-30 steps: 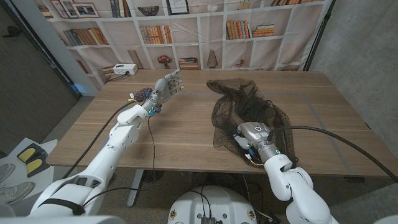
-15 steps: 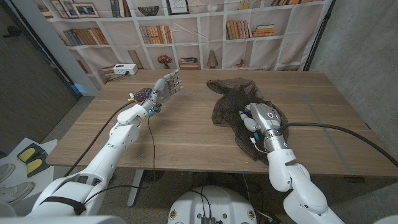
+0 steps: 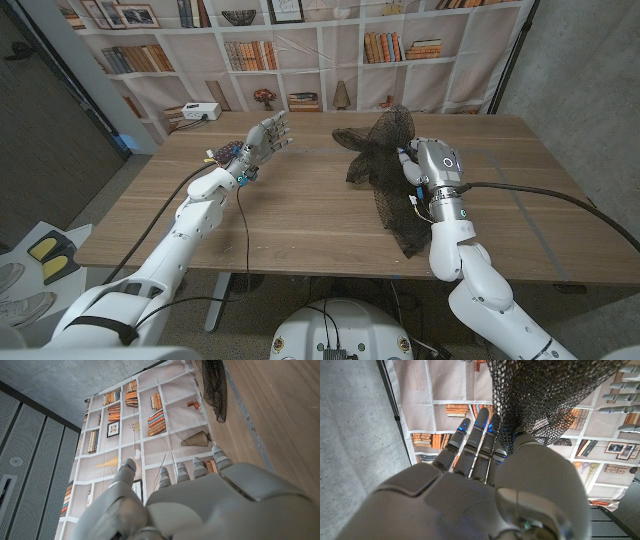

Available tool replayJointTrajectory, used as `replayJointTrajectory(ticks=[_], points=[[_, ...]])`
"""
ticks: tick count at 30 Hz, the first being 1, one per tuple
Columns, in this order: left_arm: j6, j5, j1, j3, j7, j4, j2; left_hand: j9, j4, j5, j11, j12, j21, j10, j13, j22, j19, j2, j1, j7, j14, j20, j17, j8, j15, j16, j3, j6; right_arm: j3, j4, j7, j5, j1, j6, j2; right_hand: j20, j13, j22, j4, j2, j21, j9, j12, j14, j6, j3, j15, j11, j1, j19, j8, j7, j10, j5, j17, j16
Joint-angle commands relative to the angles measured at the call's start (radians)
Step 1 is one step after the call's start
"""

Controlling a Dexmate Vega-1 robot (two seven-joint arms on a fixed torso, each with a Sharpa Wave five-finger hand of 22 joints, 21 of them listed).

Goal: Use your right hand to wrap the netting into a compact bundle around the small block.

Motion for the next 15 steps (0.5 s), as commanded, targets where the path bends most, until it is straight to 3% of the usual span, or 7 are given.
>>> replayJointTrajectory(ticks=[1,11,15], points=[[0.003,-0.002,0.024,-0.009,0.024,-0.039,0.007,0.005,0.002,0.002,-0.002,0.0,-0.003,-0.001,0.003,0.003,0.003,0.0,-0.012,-0.002,0.007,0.002,0.002,-0.002,0.004,0.0,0.009,0.006,-0.031,0.099,-0.063,0.035,0.153,-0.042,-0.004,0.003,0.003,0.001,0.001,0.031,0.01,-0.003,0.0,0.007,0.014,0.007,-0.134,-0.01,0.041,0.008,0.005,-0.01,0.006,-0.007,0.005,-0.002],[0.002,-0.007,0.054,-0.017,0.044,-0.08,0.016,0.005,0.001,0.002,-0.001,-0.001,-0.003,-0.001,0.003,0.003,0.003,0.0,-0.012,-0.002,0.007,0.002,0.001,-0.002,0.004,0.0,0.01,0.006,-0.11,0.178,0.076,0.015,0.293,-0.096,-0.035,0.017,-0.001,0.001,0.003,0.026,0.012,-0.013,-0.006,0.001,0.018,0.015,-0.135,-0.011,0.042,0.006,0.005,-0.013,0.004,-0.017,0.004,-0.014],[0.003,-0.011,0.071,-0.023,0.055,-0.102,0.021,0.005,0.001,0.002,-0.002,0.0,-0.003,-0.001,0.003,0.003,0.003,0.0,-0.012,-0.002,0.008,0.002,0.001,-0.002,0.004,0.0,0.01,0.007,-0.16,0.224,0.197,-0.007,0.367,-0.141,-0.041,0.021,-0.004,0.001,0.002,0.023,0.013,-0.016,-0.011,-0.005,0.016,0.017,-0.133,-0.003,0.042,0.005,0.004,-0.016,0.0,-0.021,0.004,-0.019]])
